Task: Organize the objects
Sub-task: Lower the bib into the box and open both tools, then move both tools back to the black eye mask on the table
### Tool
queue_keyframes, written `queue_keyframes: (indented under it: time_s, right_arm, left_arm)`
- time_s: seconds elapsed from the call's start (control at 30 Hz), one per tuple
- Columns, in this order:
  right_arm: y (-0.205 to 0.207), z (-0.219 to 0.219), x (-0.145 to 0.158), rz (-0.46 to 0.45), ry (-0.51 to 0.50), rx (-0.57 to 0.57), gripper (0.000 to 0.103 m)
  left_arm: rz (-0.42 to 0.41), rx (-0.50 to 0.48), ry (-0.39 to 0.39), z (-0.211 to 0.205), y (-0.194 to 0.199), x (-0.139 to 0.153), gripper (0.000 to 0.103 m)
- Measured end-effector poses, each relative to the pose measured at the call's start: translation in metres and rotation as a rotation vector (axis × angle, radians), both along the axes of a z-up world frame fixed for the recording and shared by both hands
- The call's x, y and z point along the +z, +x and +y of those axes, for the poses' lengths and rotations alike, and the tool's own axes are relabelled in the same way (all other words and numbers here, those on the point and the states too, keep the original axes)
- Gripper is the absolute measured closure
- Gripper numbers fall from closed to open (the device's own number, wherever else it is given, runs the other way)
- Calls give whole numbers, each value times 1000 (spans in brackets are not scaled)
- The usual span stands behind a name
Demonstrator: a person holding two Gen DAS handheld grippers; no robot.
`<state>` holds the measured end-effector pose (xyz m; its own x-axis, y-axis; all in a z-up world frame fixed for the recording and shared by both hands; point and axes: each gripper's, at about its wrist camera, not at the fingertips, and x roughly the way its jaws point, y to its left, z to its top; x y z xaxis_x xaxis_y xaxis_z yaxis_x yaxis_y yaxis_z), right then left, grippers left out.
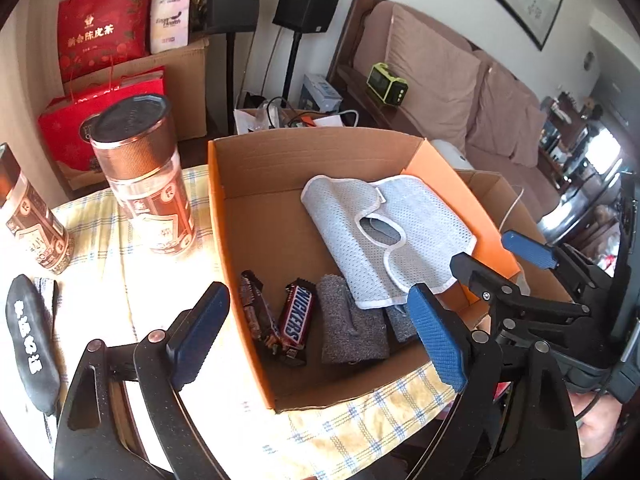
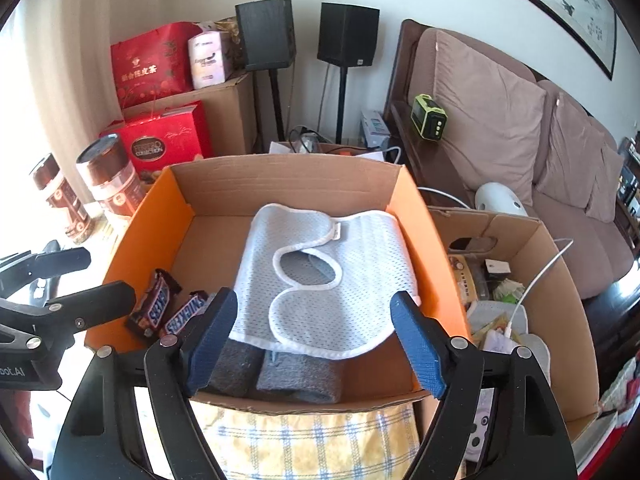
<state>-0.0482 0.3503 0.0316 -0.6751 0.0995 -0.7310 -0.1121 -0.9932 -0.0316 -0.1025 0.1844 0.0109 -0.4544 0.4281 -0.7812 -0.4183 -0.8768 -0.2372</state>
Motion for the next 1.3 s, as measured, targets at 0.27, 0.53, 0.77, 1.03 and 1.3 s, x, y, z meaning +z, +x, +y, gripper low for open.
queue_keyframes:
  time_s: [0.27,0.53,0.77,1.03,1.3]
  right_arm:
    - [3,-26,4,-1,-60,39,16]
    - [8,-50,9,19,-78,74,0]
    - [9,-72,11,20,-69,98,0]
    - [11,-105,15,28,-57,163,0]
    - [9,-145,13,27,-59,249,0]
  left_arm:
    - [26,43,-18,-33,12,4,1]
    - [63,67,-54,-60,22,7,0]
    - [92,100,-76,-87,29,9,0]
    - [74,170,-86,-145,33,-2,0]
    - [11,354,-72,-235,28,-31,0]
